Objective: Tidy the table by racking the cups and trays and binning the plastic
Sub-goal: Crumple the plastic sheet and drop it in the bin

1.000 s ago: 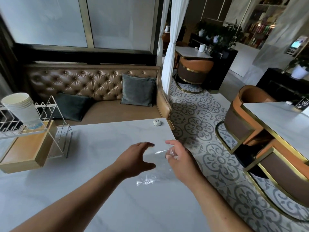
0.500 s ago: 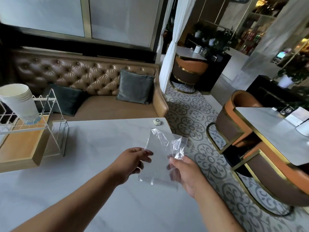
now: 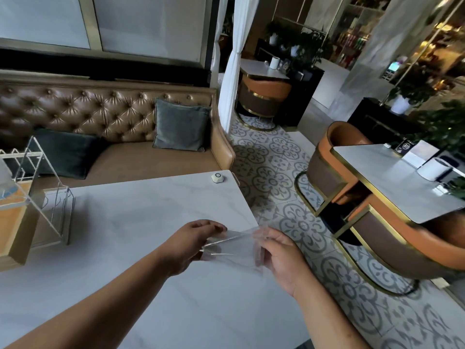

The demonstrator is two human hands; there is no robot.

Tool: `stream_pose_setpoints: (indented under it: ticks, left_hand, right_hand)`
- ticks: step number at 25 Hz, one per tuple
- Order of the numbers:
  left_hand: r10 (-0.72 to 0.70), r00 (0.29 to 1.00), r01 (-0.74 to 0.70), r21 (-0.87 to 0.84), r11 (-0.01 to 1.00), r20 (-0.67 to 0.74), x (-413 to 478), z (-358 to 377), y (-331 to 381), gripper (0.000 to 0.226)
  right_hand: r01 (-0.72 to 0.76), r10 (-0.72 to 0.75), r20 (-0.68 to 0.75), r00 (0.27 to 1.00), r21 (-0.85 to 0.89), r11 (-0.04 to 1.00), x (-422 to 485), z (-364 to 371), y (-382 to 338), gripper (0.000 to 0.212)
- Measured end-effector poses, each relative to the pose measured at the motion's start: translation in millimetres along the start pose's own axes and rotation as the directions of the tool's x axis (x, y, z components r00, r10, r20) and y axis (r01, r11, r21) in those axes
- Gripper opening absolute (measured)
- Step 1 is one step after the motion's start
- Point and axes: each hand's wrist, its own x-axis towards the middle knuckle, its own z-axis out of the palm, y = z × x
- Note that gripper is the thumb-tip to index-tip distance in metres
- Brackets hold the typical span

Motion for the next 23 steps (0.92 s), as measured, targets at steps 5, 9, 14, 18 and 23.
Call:
stream_pose_setpoints:
  ticks: [5,9,14,18,23]
  left_hand:
    - [0.247,0.967,-0.214,0.322,0.922,-0.064,30.9,37.4,4.5,0.036]
    - [0.388,0.922,-0.298,0.637,0.711,-0.003,65.3,94.5,10.1,0.036]
    - [0.043,0.980,0.018,0.304,0.953,-0.194,120.2,174.9,3.8,0.086]
    - [-0.146,0.988,0.136,0.175,0.975,0.047,156.3,221.5,-15.8,0.015]
    - [-0.183,0.976,0.170,0.108,0.979,0.117,192.6,252.0,-40.0,0.019]
  right_hand:
    - [-0.062,0.077,0.079,0.994,-0.180,0.982,15.4,-52.3,-8.5,0.029]
    - [-0.053,0.149,0.179,0.972,-0.452,0.890,31.8,-97.7,-17.4,0.023]
    - [-0.034,0.035,0.015,0.999,-0.092,0.995,58.7,-168.1,-25.5,0.015]
    - [-0.071,0.071,0.023,0.997,-0.006,0.997,77.3,-231.4,-14.3,0.012]
    - [-0.188,0.178,0.067,0.982,0.195,0.963,103.8,-283.2,10.5,0.037]
